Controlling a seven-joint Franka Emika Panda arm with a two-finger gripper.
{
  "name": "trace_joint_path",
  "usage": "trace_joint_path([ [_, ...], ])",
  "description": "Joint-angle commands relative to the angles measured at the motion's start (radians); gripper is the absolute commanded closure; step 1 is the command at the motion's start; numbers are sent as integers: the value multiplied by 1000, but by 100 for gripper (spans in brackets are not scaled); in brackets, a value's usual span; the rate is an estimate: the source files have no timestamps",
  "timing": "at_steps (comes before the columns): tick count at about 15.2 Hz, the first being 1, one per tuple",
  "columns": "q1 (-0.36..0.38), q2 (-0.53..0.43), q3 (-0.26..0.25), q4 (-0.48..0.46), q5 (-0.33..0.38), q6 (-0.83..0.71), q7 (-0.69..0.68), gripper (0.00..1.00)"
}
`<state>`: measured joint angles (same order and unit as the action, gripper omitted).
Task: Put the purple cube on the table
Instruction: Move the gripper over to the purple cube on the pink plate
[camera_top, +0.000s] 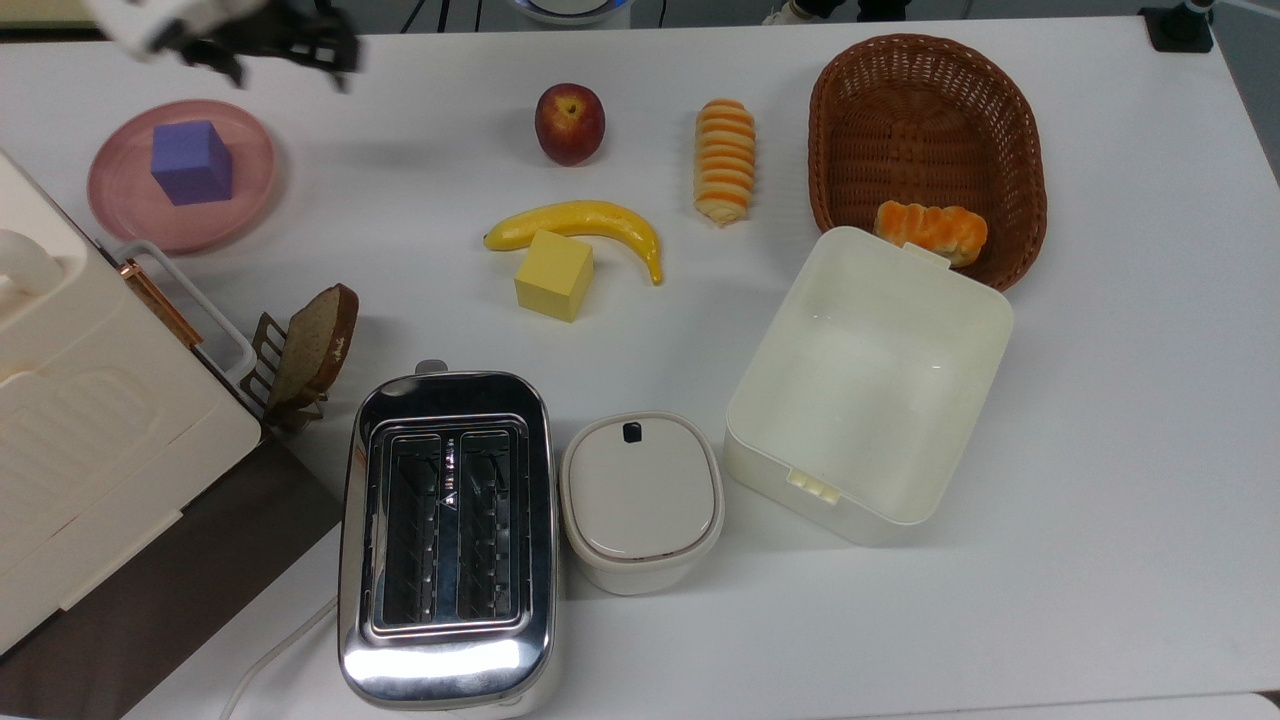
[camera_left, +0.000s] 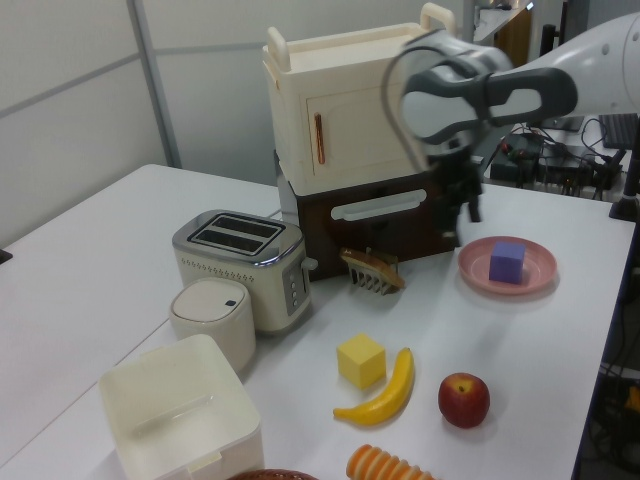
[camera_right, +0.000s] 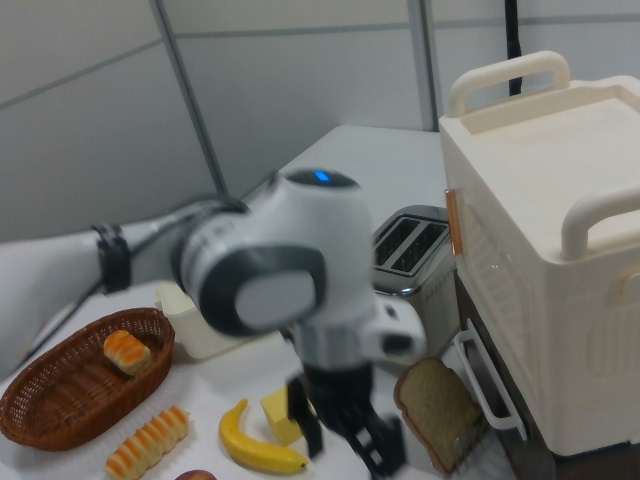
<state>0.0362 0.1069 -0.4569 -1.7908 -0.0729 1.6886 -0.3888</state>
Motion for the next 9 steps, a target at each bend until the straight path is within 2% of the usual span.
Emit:
trace_joint_path([
  [1,22,2,-167,-116,-5,179,-183,0],
  [3,21,37,-215,-148,-5,279,-220,0],
  [5,16,85,-238,-173,-5,394,-242,0],
  [9,10,175,-247,-182,-5,517,-242,0],
])
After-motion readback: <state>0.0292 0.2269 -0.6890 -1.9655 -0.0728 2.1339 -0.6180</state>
